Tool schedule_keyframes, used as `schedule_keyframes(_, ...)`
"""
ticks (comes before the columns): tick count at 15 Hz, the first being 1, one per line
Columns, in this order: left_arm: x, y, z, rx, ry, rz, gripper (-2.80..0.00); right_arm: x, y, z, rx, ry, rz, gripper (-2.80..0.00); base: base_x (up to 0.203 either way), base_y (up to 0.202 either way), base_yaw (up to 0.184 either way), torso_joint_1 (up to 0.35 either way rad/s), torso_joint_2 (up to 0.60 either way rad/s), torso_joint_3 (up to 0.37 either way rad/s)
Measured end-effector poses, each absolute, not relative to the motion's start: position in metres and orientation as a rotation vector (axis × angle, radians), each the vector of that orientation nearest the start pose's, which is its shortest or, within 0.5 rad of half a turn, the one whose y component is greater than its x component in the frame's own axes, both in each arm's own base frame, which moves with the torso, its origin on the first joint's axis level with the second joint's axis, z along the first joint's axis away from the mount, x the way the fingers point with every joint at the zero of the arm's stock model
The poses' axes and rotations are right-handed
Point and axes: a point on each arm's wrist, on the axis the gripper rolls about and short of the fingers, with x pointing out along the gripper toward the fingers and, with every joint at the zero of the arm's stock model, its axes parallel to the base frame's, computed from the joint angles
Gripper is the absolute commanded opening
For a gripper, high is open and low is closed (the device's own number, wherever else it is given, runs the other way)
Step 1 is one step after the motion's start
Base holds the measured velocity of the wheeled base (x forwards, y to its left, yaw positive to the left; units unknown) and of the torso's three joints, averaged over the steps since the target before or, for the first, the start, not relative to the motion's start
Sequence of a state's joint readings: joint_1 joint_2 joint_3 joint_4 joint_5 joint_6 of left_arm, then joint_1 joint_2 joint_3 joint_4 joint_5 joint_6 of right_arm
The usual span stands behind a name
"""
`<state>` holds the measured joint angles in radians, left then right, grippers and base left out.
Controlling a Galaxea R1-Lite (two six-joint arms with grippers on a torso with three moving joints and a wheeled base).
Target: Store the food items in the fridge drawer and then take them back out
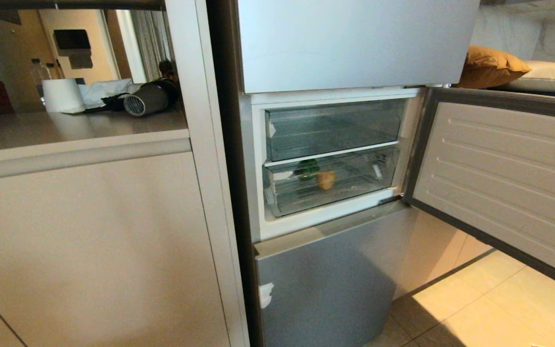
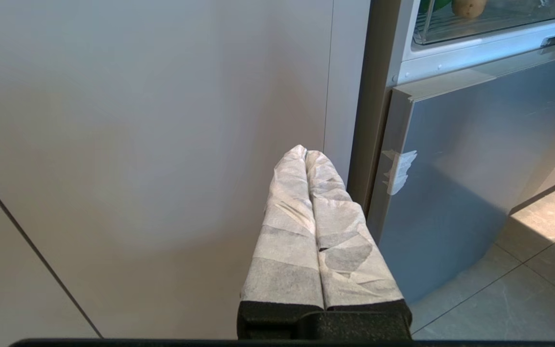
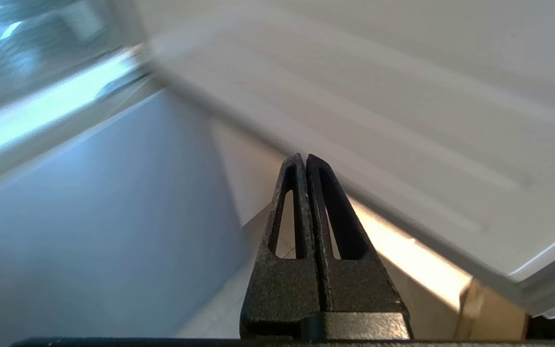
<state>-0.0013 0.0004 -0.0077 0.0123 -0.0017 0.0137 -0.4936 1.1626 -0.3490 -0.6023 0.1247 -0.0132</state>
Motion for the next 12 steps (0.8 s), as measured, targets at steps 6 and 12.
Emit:
schedule_keyframes(6, -0.023, 0.0, 0.076, 0.014, 0.005, -0.003, -2.8, 0.083, -0.038, 0.132, -0.024, 0.262, -0.235, -2.8, 0.0, 0.0, 0.0, 0.0, 0.0, 0.0)
schedule_keyframes(12, -0.023, 0.0, 0.076, 0.014, 0.005, -0.003, -2.8, 0.059, -0.024, 0.106, 0.012, 0.366, -0.201, -2.8, 0.0, 0.0, 0.0, 0.0, 0.0, 0.0)
